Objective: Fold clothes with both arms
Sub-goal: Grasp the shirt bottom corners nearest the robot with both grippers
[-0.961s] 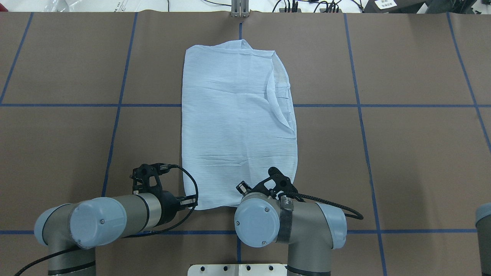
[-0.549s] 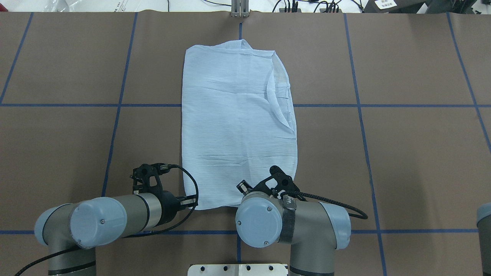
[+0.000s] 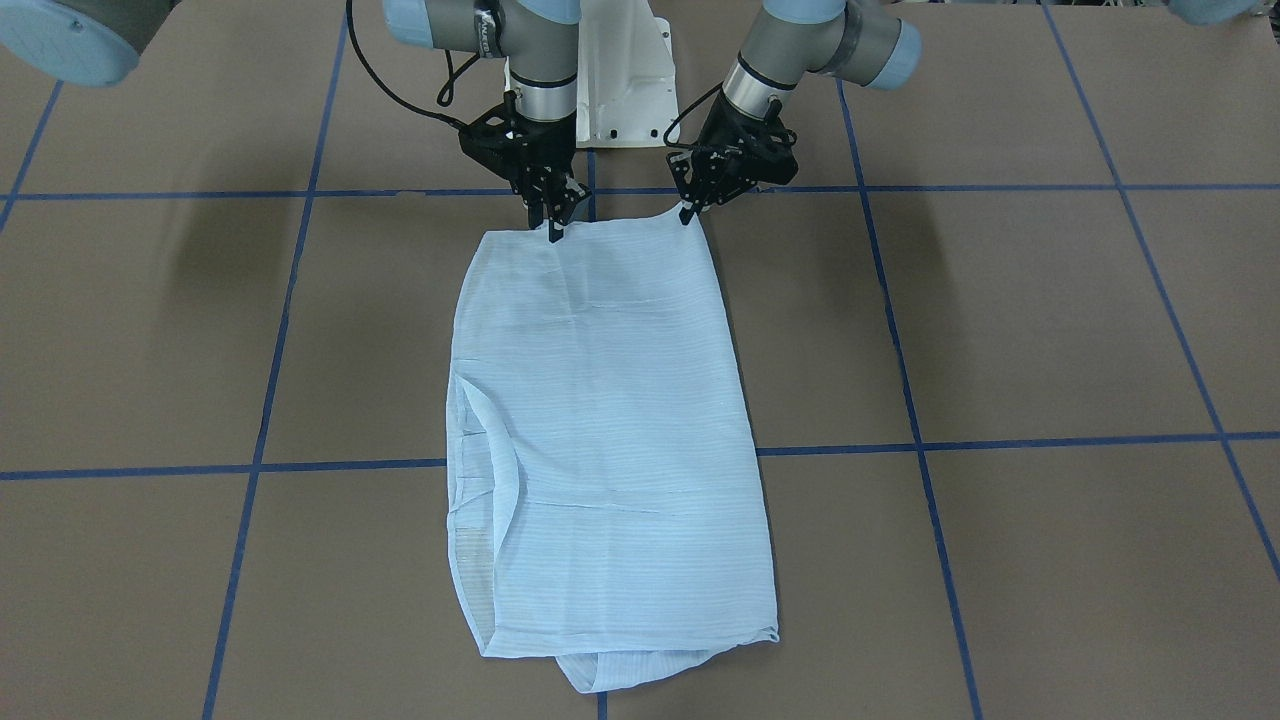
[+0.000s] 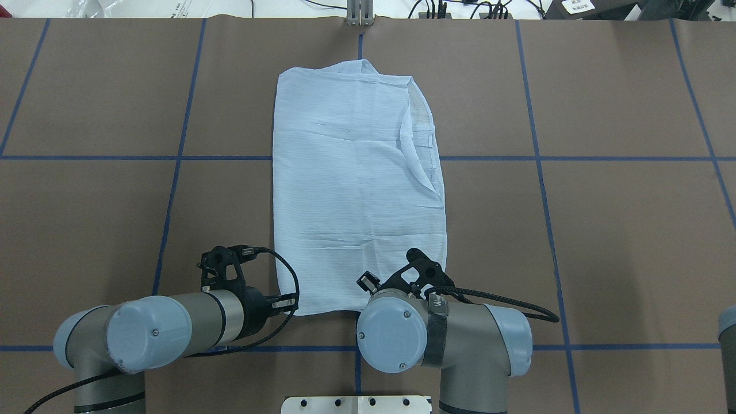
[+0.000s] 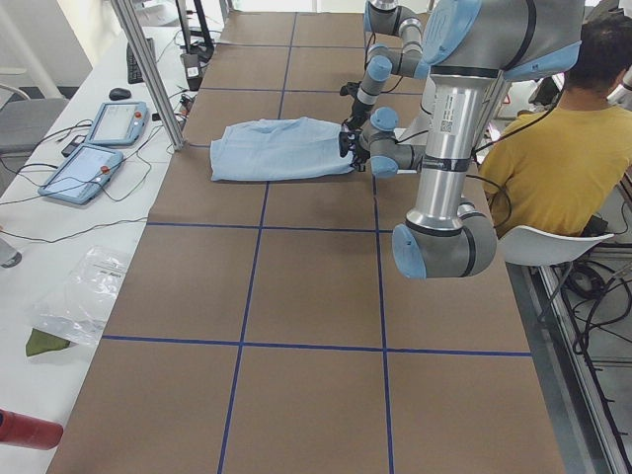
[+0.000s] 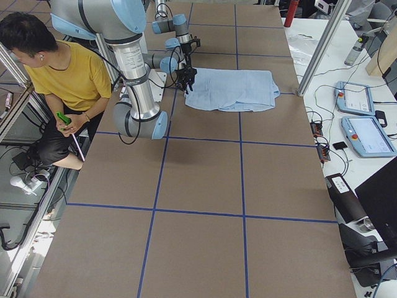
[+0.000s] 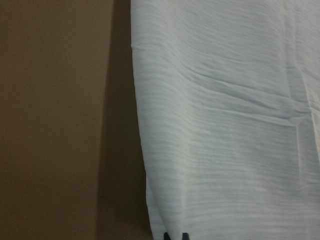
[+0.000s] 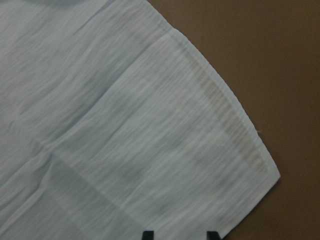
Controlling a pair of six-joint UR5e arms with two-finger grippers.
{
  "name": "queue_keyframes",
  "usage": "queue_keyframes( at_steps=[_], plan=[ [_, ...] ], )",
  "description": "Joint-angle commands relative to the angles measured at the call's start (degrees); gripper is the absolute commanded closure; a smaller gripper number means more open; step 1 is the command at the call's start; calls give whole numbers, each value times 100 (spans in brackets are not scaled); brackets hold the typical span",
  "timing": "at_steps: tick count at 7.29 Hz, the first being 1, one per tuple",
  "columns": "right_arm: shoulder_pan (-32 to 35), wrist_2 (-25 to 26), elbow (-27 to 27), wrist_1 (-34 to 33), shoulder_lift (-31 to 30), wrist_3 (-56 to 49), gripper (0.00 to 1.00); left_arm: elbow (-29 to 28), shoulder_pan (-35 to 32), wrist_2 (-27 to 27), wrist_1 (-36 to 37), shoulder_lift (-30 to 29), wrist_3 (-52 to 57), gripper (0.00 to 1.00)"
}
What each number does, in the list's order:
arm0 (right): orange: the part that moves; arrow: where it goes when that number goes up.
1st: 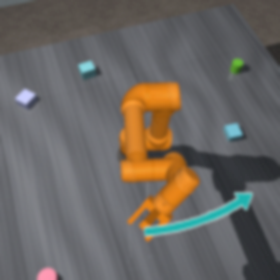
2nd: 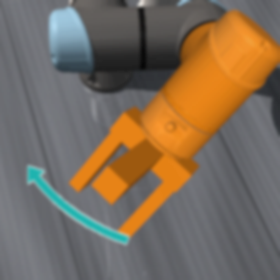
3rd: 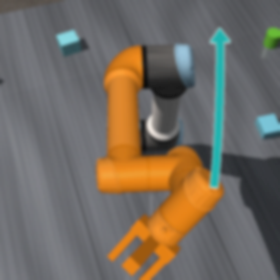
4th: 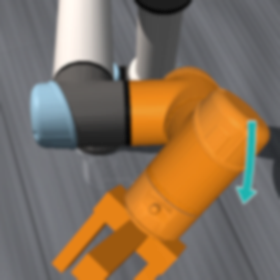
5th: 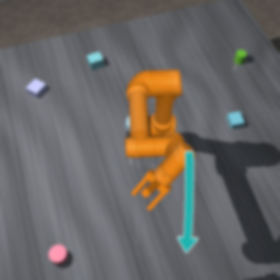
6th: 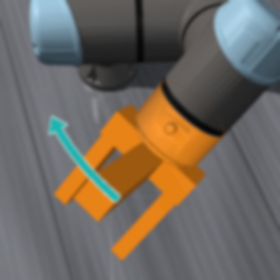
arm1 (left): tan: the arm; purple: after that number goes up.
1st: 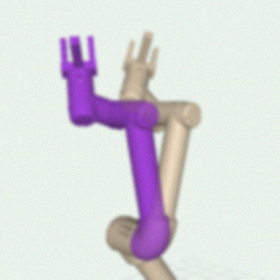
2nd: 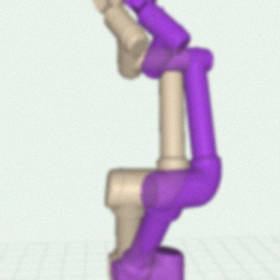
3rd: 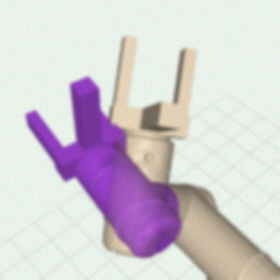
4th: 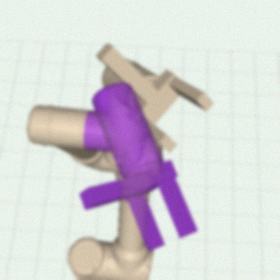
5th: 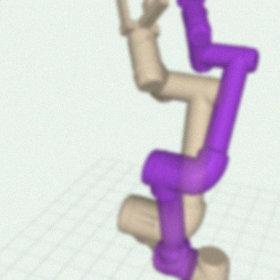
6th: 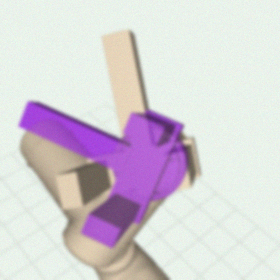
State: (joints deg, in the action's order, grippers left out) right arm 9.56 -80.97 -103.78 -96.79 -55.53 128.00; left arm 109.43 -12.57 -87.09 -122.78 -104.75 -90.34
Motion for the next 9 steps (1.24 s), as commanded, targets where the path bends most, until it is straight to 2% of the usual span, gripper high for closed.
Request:
queue_keyframes(
  at_steps=[1, 4, 6, 8, 9],
  plan=[
    [-51, 11, 42, -16, 43, -12, 0, -1, 1, -1, 0, -2, 7, 100],
    [-139, 46, 260, 11, 60, 76, 2, -1, 1, 8, 0, -2, 7, 100],
    [-156, 55, 288, 29, 60, 355, 10, -1, 9, -1, 0, -2, 7, 100],
    [-165, 73, 305, 55, 113, 575, 51, -1, 9, -1, 0, 16, 7, 100],
    [-165, 99, 305, 46, 96, 568, 80, -1, 9, -1, 0, 16, 7, 100]
  ],
)
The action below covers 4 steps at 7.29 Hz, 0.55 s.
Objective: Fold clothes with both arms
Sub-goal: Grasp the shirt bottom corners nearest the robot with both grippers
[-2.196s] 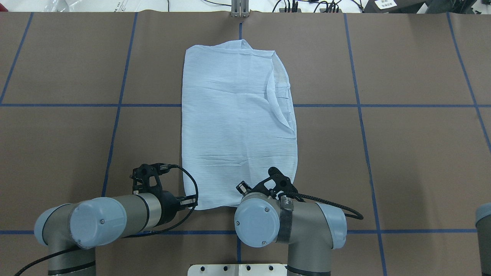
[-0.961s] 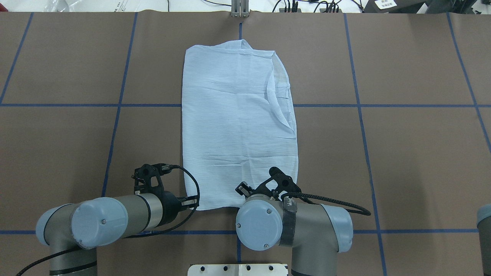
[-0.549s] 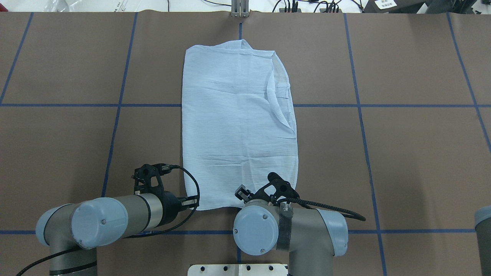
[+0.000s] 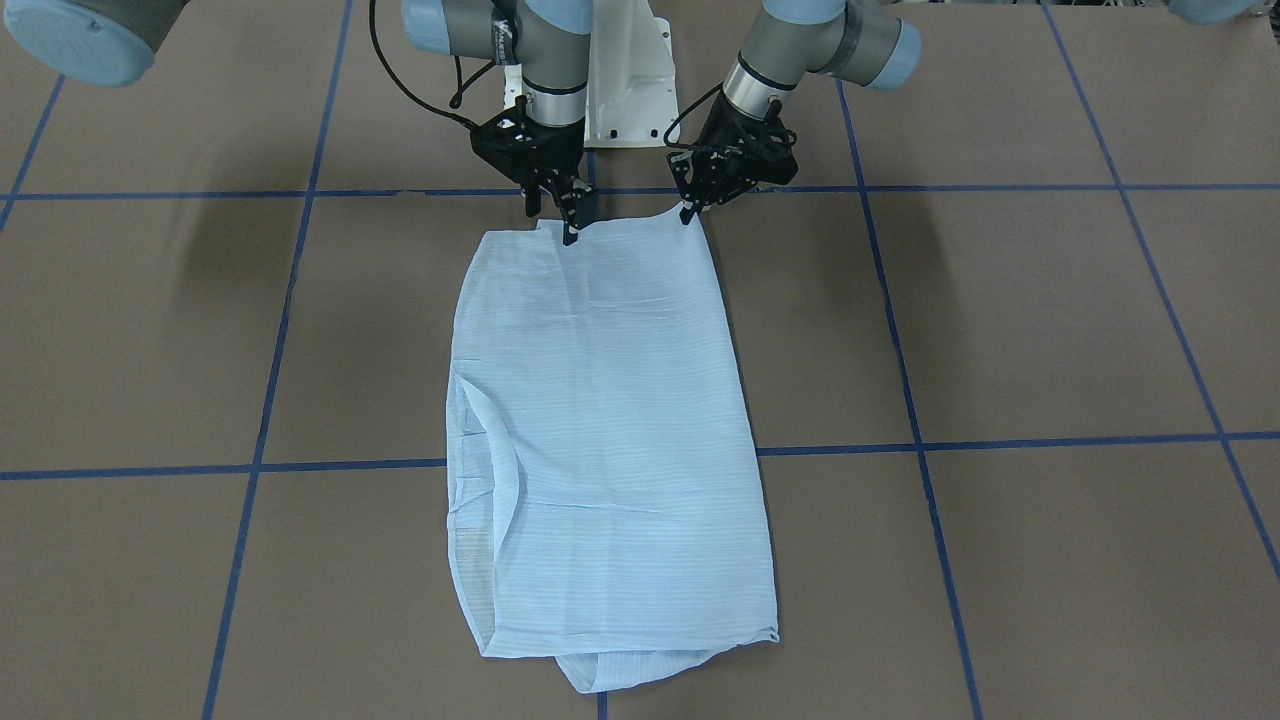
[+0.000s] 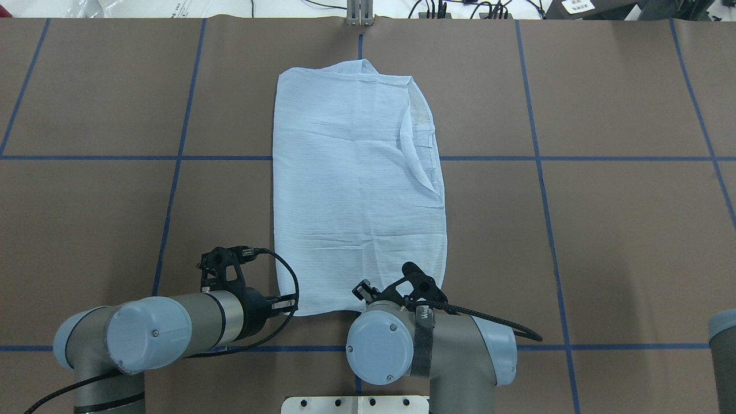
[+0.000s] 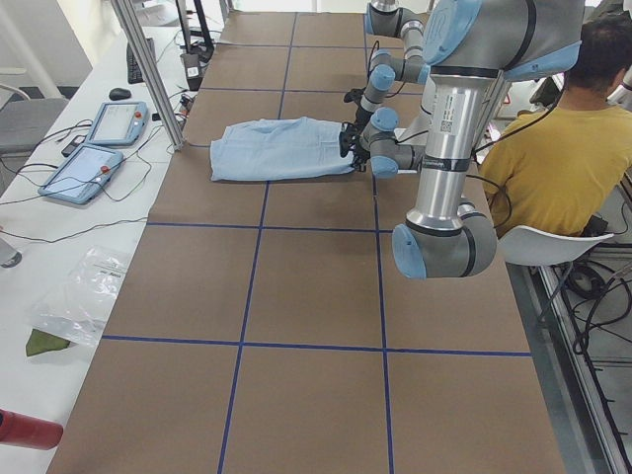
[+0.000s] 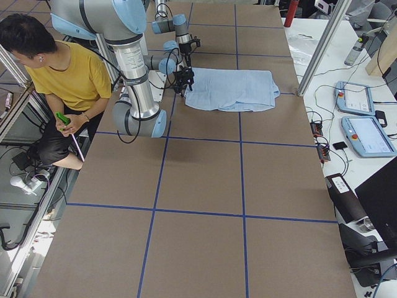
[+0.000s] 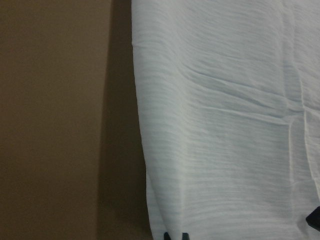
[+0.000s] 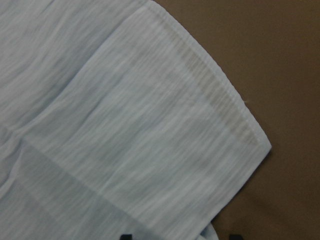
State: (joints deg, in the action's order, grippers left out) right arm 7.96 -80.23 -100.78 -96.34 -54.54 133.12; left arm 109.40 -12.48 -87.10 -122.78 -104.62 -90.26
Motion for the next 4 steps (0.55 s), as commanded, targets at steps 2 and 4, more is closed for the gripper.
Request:
queue_keyframes(
  at_steps=[2, 4],
  plan=[
    [4, 51, 76, 10, 14, 21, 80, -6, 0, 0, 0, 12, 0, 100],
    [56, 60, 50, 10, 102, 48, 100, 2, 0, 9, 0, 12, 0, 100]
  ],
)
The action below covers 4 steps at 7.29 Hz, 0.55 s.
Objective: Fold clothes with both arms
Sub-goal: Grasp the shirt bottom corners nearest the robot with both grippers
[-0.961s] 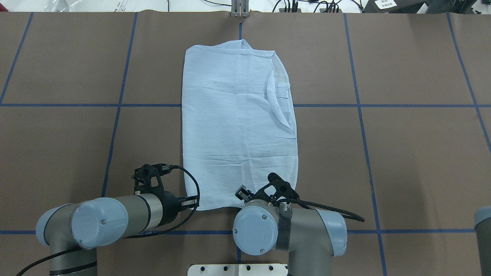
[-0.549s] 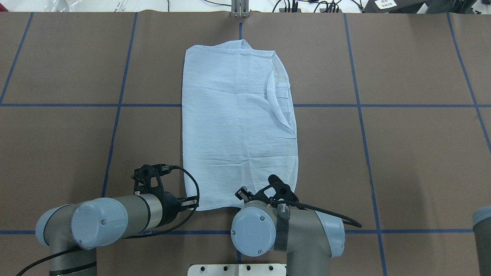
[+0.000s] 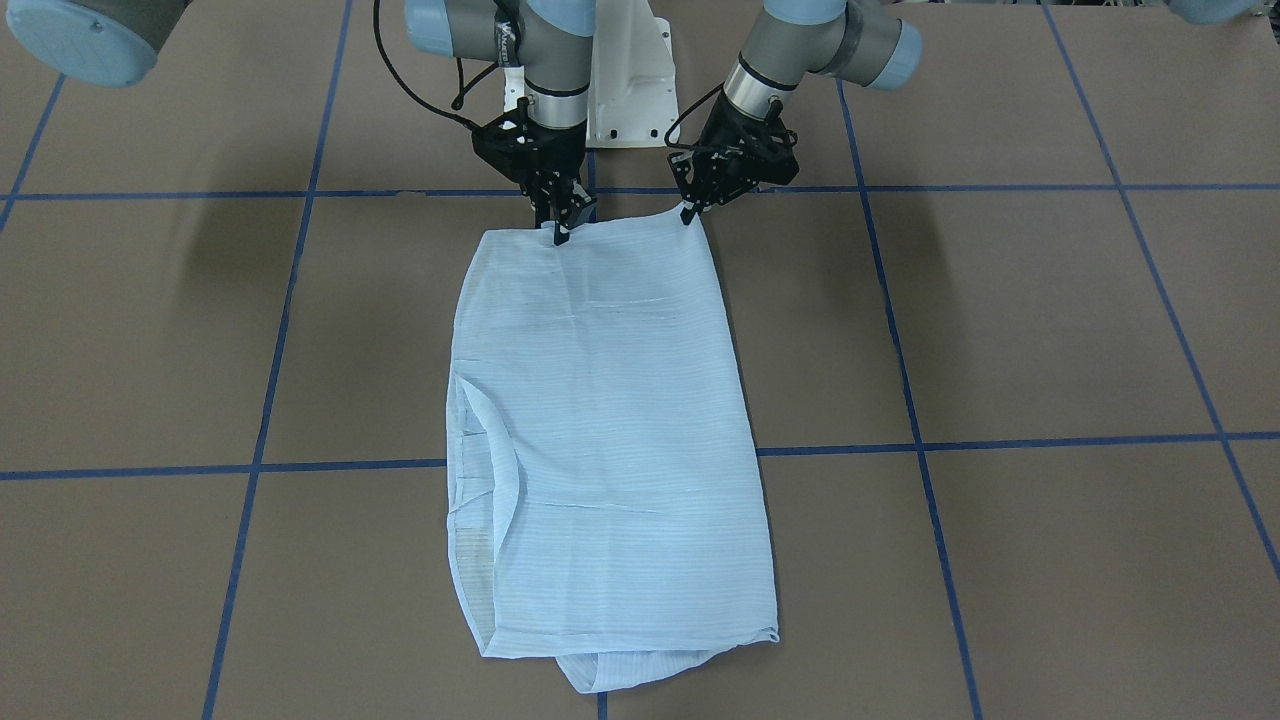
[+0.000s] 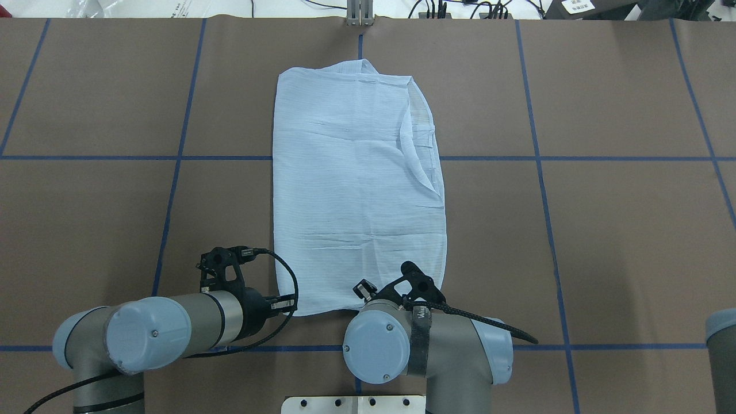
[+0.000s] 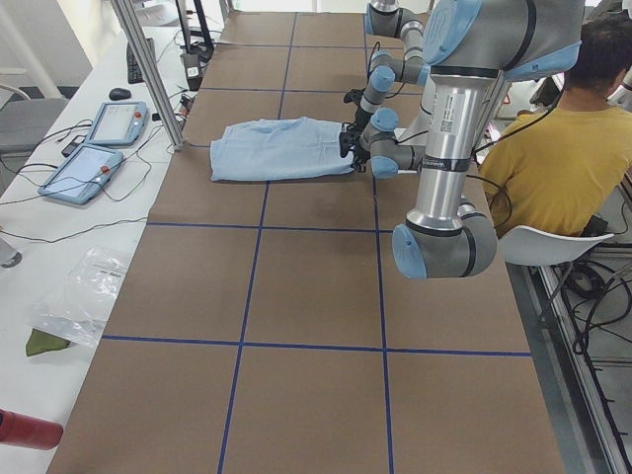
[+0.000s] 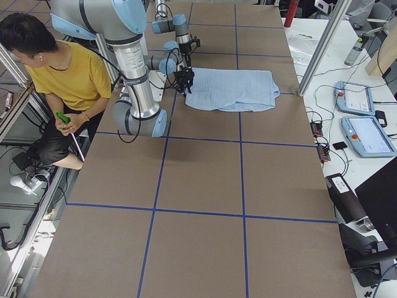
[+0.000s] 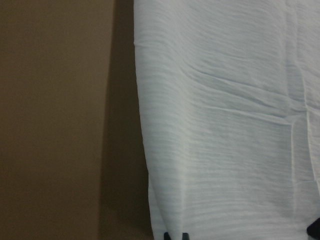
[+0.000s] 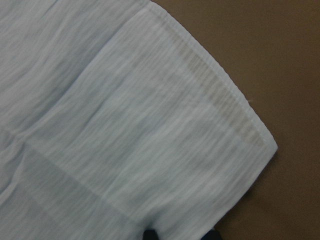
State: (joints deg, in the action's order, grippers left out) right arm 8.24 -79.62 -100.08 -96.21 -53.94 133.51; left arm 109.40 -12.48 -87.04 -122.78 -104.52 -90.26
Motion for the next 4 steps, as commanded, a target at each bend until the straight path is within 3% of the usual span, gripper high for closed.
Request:
queue_keyframes(
  at_steps=[1, 4],
  plan=[
    [80, -1, -21, -12, 24, 9, 100, 2, 9, 3, 0, 2, 0, 100],
    [134, -1, -82, -12, 6, -18, 100, 2, 18, -6, 0, -16, 0, 100]
  ],
)
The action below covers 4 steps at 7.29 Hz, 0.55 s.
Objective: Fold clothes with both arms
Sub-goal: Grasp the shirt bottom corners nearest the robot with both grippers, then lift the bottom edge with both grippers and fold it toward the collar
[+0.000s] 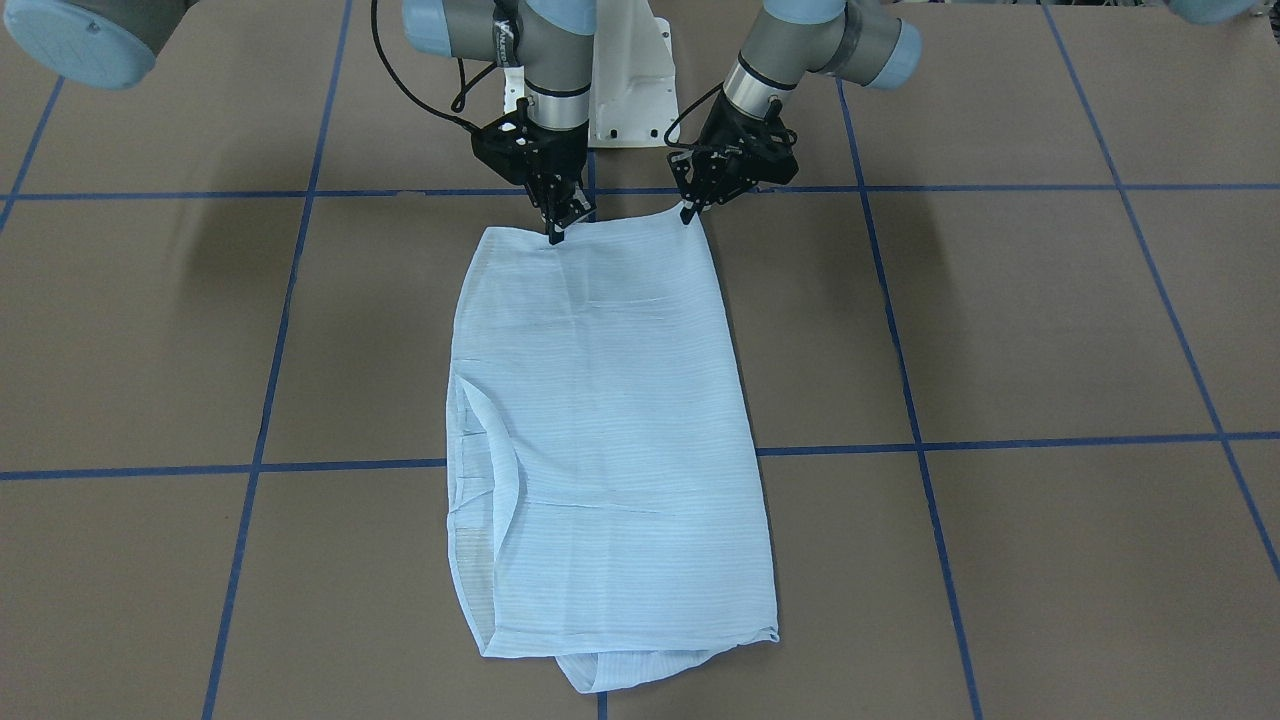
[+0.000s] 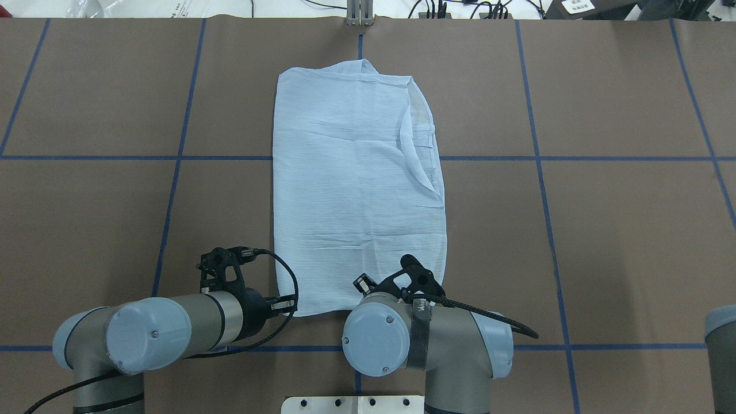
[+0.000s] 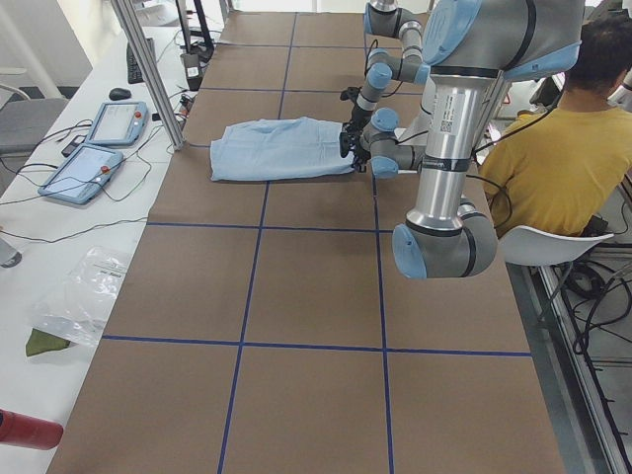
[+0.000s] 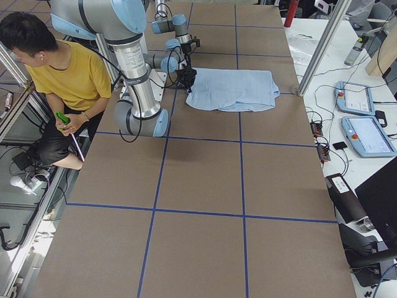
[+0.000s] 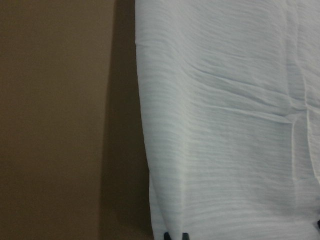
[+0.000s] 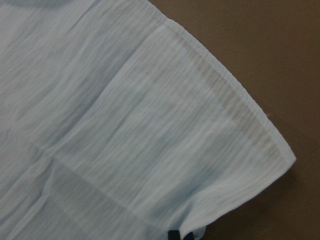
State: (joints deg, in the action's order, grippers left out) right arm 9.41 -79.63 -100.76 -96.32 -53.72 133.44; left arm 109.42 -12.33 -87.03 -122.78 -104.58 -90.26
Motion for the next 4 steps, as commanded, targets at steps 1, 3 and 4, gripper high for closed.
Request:
queue_keyframes(
  at_steps=[1, 3, 4],
  plan=[
    [96, -17, -101, -27, -33, -37, 100, 35, -6, -24, 0, -36, 9, 100],
    [158, -79, -1203, -428, -409, -81, 100, 777, -41, -304, 148, 25, 35, 100],
    [158, -79, -1784, -953, -420, -81, 100, 1322, -7, -341, 863, -27, 26, 100]
  ],
)
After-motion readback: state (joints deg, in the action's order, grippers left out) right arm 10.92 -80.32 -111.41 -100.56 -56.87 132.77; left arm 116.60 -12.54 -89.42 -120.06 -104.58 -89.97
